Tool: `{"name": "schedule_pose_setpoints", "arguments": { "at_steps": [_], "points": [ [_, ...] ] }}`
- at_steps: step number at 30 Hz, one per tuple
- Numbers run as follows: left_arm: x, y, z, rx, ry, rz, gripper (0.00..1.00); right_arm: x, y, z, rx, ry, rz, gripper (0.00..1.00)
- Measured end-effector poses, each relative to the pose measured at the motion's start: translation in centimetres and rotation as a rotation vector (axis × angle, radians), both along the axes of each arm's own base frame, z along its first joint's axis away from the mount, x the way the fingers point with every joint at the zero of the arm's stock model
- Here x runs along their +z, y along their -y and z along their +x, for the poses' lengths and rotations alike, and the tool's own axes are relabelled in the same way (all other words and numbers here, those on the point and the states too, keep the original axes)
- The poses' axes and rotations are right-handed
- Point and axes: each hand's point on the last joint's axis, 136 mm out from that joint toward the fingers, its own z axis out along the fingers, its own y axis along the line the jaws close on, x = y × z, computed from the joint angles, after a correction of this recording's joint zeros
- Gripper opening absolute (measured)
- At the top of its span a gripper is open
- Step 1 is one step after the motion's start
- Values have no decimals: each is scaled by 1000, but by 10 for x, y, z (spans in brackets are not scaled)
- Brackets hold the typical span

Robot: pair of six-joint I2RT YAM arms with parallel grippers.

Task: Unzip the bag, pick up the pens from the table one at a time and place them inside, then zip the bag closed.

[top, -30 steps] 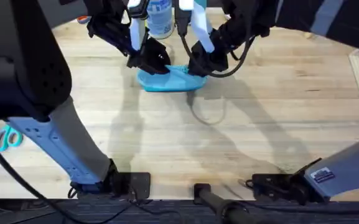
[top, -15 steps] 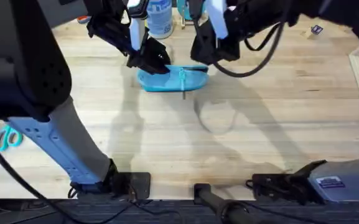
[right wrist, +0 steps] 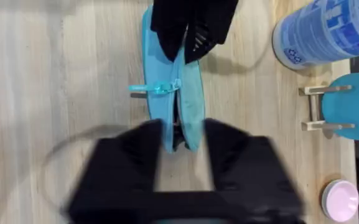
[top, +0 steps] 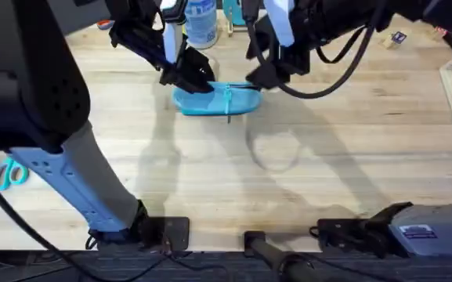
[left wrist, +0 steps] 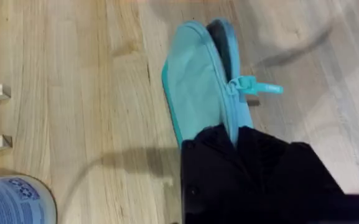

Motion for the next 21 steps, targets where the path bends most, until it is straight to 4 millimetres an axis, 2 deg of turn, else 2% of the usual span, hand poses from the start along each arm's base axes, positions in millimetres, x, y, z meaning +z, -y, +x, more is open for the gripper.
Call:
{"name": "schedule_pose_setpoints", "arguments": {
  "at_steps": [3,4,5,13,16,21],
  "points": [
    [0,0,0,0,1,0,42,-2,1,-2,-1,-11,-8,864],
    [0,0,0,0,1,0,42,-2,2,-3,0,-15,-11,959],
    [0,0,0,0,1,0,42,-3,3,-4,-1,-22,-14,986],
    [0,0,0,0,1,0,42,-8,-4,-21,-58,-126,-10,995],
    [0,0,0,0,1,0,42,-8,-6,-20,-178,-195,16,995],
    [0,0,0,0,1,0,42,-12,4,-11,-508,-340,57,996]
  ]
}}
